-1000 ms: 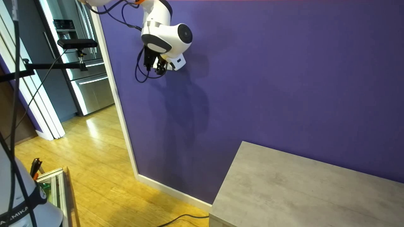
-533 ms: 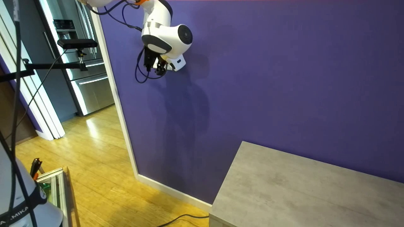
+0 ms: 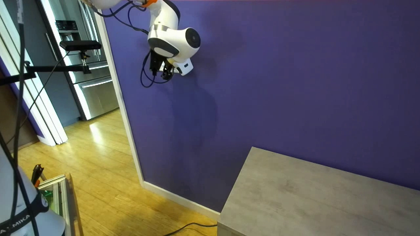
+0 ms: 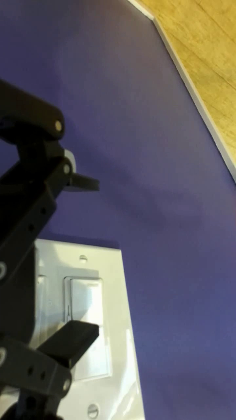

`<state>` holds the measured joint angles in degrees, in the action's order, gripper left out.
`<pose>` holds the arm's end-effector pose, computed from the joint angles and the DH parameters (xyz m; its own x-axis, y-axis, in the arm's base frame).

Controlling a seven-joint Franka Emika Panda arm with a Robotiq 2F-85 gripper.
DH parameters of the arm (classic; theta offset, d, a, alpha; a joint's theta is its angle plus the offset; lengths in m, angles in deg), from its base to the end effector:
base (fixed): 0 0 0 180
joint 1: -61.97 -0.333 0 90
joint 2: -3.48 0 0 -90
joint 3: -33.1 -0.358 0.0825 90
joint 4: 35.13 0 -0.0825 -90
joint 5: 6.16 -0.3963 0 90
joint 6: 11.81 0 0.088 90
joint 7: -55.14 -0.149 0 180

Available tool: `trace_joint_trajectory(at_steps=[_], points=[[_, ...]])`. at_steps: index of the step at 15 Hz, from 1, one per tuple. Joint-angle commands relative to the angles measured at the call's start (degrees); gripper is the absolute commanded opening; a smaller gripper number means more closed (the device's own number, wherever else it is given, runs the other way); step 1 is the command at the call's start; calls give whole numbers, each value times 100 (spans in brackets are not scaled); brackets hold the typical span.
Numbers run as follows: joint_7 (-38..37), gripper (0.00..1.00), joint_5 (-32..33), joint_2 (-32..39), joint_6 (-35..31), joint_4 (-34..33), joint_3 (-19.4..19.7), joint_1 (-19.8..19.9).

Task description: Switch on the light

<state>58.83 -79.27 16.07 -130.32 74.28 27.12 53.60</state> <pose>0.6102 0.2401 0.4265 0.9296 -0.2085 -0.3040 -0.3648 -0.4022 -0.8397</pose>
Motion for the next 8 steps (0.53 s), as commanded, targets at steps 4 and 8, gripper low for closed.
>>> trace_joint_trajectory(at_steps=[4,8], points=[[-97,100,-90,-129,65,-1,-52,29],[-232,100,38,-658,164,305,-28,50]])
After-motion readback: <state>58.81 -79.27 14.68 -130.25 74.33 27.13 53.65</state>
